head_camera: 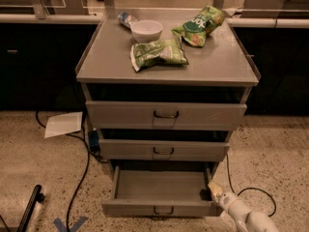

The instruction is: Open bottom drawer

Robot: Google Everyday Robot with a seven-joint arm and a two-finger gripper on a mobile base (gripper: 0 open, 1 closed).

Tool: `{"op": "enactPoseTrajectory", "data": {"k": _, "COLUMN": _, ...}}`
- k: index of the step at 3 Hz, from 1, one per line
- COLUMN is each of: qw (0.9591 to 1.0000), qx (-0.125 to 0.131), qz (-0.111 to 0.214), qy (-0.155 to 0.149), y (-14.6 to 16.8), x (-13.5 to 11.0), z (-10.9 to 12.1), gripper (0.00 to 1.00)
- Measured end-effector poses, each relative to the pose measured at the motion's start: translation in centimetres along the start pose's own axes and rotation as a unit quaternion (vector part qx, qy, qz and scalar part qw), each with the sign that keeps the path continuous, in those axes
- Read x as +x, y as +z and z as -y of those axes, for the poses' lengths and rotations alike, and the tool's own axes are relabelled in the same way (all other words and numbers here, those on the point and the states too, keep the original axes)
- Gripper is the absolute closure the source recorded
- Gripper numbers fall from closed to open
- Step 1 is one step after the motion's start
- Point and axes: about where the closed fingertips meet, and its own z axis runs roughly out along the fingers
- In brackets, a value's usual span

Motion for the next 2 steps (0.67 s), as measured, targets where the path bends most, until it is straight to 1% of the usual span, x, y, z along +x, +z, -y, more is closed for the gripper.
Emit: {"op": "enactPoseTrajectory", "data": {"k": 2, "qw": 1.0, "qx": 0.0, "qz": 0.0, "qy": 0.0, "y": 0.0, "x": 0.0, "z": 0.0, "gripper": 0.36}}
